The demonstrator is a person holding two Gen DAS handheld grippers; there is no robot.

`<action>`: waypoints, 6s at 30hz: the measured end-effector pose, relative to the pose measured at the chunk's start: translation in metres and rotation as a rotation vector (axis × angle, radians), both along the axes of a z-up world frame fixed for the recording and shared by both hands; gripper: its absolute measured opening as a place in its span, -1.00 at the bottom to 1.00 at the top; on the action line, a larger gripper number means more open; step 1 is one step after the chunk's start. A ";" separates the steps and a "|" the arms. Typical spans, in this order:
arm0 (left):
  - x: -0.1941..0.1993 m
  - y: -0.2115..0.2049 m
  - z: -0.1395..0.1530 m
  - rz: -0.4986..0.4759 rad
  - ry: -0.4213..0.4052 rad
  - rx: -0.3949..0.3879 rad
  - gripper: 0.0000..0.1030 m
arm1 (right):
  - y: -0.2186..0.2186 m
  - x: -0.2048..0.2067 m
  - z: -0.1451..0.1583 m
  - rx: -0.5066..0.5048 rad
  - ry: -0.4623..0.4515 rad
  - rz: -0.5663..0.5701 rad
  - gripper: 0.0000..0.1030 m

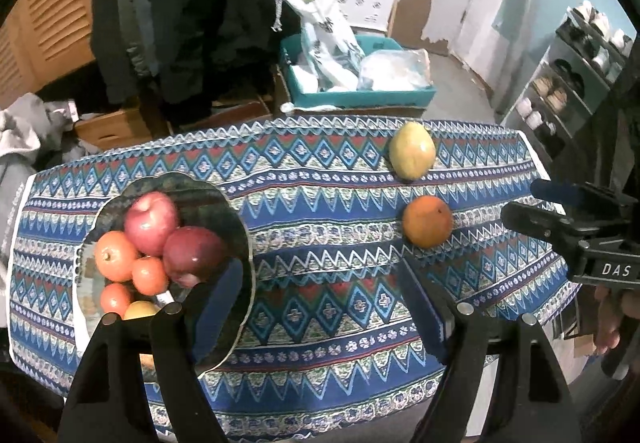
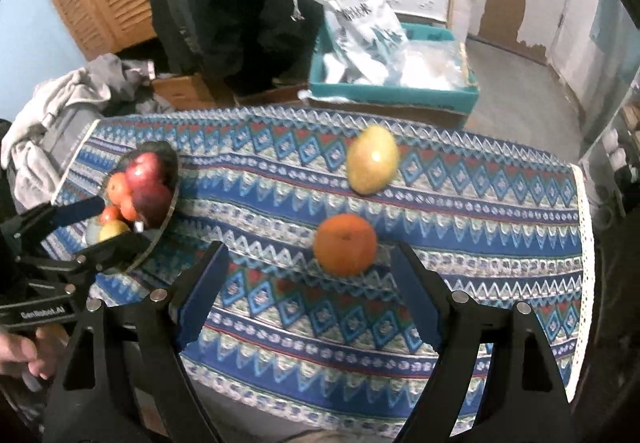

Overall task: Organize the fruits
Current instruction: 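Withdraw both grippers from the bowl toward the mango and tangerine, then move left gripper toward the mango while right gripper approaches the orange, then close left gripper on the mango while right gripper grasps the orange, then lift the mango with left gripper while right gripper carries the orange toward the bowl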

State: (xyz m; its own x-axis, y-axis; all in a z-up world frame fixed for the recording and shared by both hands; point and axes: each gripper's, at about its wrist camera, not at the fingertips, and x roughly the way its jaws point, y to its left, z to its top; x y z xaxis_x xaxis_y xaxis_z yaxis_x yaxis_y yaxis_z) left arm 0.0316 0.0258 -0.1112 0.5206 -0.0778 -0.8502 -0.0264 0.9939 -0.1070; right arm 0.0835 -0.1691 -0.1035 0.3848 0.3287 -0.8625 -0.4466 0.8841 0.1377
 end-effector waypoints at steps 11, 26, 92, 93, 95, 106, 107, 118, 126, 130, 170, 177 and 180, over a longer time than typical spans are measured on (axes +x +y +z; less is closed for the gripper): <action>0.028 -0.022 -0.036 -0.037 0.089 0.038 0.57 | -0.023 0.026 -0.051 0.025 0.109 -0.055 0.61; 0.050 -0.014 -0.083 -0.006 0.193 0.059 0.57 | -0.004 0.059 -0.106 0.035 0.203 -0.034 0.61; 0.210 -0.126 -0.115 -0.084 0.191 -0.121 0.68 | -0.118 0.137 -0.101 0.010 0.033 -0.268 0.35; 0.215 -0.128 -0.119 -0.082 0.198 -0.119 0.68 | -0.119 0.138 -0.102 0.011 0.033 -0.270 0.35; 0.220 -0.129 -0.127 -0.073 0.211 -0.121 0.68 | -0.120 0.139 -0.103 0.012 0.037 -0.275 0.35; 0.230 -0.124 -0.138 -0.040 0.204 -0.153 0.59 | -0.118 0.145 -0.110 0.009 0.058 -0.291 0.35; 0.230 -0.125 -0.137 -0.055 0.197 -0.160 0.40 | -0.118 0.145 -0.111 0.007 0.058 -0.292 0.35; 0.207 -0.123 -0.134 -0.085 0.187 -0.115 0.36 | -0.107 0.135 -0.096 -0.005 0.028 -0.269 0.35; 0.182 -0.108 -0.121 -0.070 0.179 -0.115 0.36 | -0.100 0.121 -0.076 0.005 -0.004 -0.248 0.34; 0.170 -0.102 -0.109 -0.061 0.166 -0.114 0.36 | -0.099 0.111 -0.064 0.013 -0.018 -0.240 0.34; 0.032 -0.045 0.028 -0.055 -0.020 -0.083 0.36 | -0.024 0.017 0.053 0.149 -0.151 -0.053 0.34; 0.014 -0.024 0.038 -0.028 -0.041 -0.080 0.36 | 0.001 0.005 0.065 0.164 -0.162 0.005 0.34; 0.009 -0.013 0.038 -0.012 -0.044 -0.086 0.36 | 0.015 0.001 0.070 0.171 -0.168 0.033 0.34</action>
State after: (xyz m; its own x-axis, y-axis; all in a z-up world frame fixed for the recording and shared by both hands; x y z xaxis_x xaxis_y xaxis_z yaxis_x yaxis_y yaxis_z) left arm 0.0406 0.0128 -0.0727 0.5555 -0.1561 -0.8167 -0.0080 0.9812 -0.1930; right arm 0.0849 -0.1539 -0.0339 0.5048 0.4797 -0.7177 -0.5045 0.8386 0.2056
